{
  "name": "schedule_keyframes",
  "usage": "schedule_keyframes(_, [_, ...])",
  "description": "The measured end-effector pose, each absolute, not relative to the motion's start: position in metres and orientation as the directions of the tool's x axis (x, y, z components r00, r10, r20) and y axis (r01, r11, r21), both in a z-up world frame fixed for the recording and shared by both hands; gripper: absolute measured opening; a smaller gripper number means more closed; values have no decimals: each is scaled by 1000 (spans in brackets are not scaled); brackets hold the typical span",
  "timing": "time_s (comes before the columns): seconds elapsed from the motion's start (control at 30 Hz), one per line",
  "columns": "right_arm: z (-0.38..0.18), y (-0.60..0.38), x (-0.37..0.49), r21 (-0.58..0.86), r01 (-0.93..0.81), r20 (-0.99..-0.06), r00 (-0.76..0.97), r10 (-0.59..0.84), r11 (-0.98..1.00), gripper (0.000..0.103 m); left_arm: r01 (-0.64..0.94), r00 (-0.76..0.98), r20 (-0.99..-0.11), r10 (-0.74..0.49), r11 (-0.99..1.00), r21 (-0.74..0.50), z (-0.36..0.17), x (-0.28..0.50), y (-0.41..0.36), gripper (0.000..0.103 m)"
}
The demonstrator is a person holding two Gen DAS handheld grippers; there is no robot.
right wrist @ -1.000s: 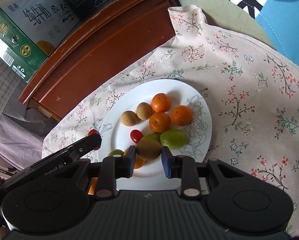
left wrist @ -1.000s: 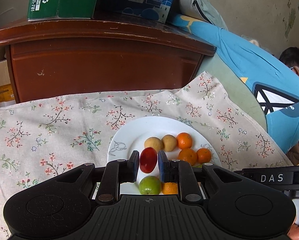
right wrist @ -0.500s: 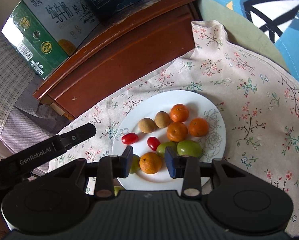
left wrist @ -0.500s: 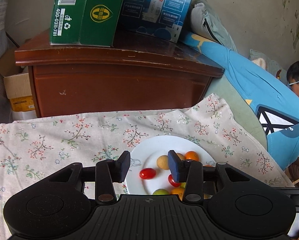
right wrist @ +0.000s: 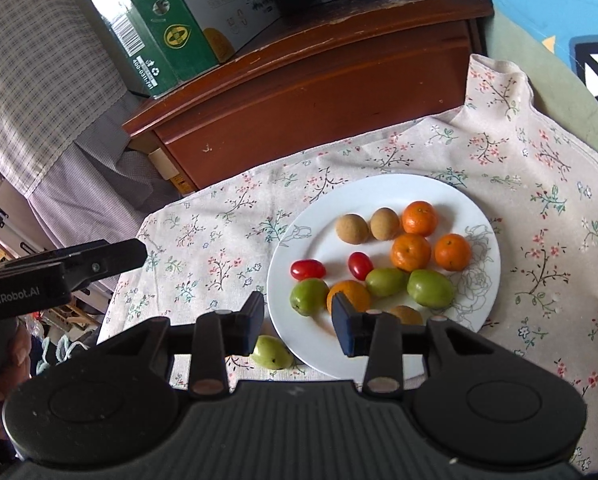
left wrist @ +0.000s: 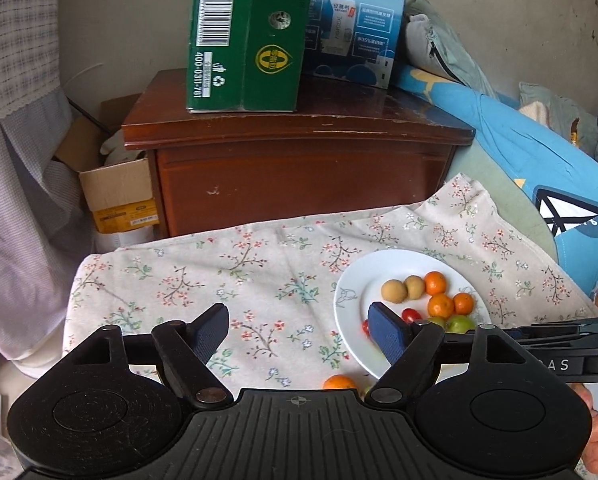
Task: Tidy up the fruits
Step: 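Move both grippers back to the last orange and green fruit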
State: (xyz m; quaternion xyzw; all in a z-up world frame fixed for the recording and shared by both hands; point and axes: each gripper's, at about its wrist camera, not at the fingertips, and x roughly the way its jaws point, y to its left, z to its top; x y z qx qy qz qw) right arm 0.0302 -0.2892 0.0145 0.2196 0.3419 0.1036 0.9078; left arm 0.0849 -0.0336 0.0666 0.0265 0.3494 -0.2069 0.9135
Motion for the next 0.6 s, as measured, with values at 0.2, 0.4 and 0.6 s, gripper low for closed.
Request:
schedule_keyframes(0.2, [11, -274, 31, 445, -105, -577, 726, 374, 889, 42, 355, 662, -666, -345, 926, -128, 61, 85, -12, 79])
schedule_keyframes(0.4, [1, -255, 33, 378, -179, -605, 694, 389, 908, 42, 349, 643, -689, -335, 928, -126, 50, 88, -10, 79])
schedule_keyframes(0.6, [-10, -239, 36, 296, -223, -633, 682, 365, 929, 42, 342, 640, -698, -320, 933, -114, 45, 90, -12, 79])
